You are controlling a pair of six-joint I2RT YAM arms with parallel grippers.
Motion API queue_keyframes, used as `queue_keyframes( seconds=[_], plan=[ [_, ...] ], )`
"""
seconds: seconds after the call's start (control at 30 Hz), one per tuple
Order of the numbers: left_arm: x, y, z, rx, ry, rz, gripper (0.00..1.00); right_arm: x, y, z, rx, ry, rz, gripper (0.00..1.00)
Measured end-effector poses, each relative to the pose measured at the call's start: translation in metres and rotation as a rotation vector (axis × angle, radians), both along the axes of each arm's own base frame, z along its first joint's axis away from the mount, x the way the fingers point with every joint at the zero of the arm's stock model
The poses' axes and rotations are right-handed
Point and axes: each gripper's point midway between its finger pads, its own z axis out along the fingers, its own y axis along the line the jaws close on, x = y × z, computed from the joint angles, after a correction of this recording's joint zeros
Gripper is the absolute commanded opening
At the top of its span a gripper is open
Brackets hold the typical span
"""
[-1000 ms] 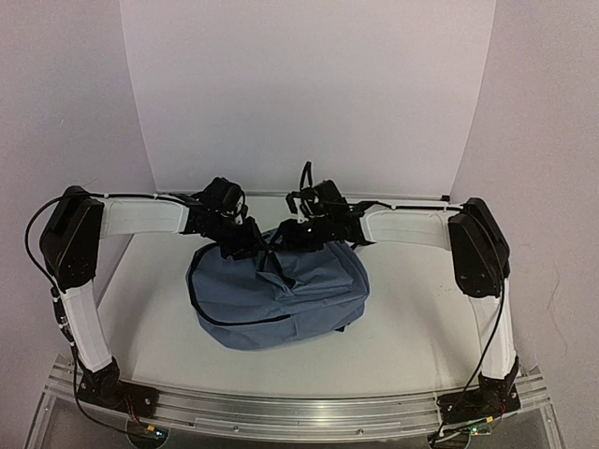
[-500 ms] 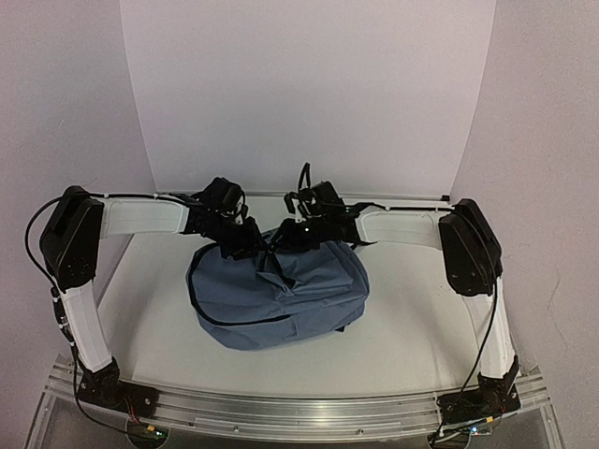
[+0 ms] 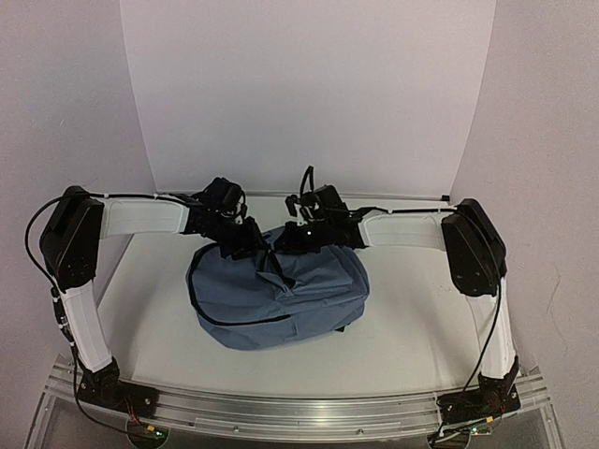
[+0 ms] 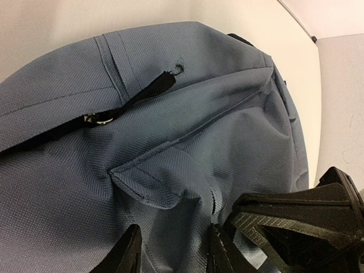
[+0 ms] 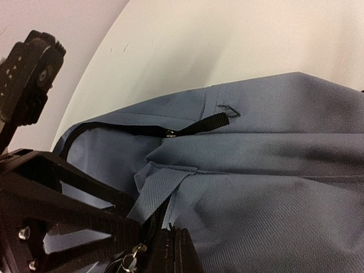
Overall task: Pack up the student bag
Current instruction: Zip the student bag at the center of the board.
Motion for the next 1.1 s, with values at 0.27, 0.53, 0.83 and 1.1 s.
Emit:
queue_keyframes(
  seconds=[0.27, 0.53, 0.83, 1.1],
  plan=[
    [0.008, 0.002, 0.003, 0.008, -0.031, 0.029, 0.54, -0.015, -0.014, 0.005, -0.002, 0.017, -0.005, 0.00],
    [0.031, -0.014, 0.042, -0.045, -0.111, 0.026, 0.52, -0.019, -0.016, 0.007, 0.021, 0.016, -0.008, 0.00],
    [0.043, -0.022, 0.014, 0.019, -0.038, 0.014, 0.47, -0.027, -0.012, 0.019, 0.045, 0.009, 0.013, 0.00],
    [0.040, -0.014, 0.004, 0.072, -0.024, 0.015, 0.54, -0.029, -0.011, 0.020, 0.046, 0.009, 0.018, 0.00]
  ],
)
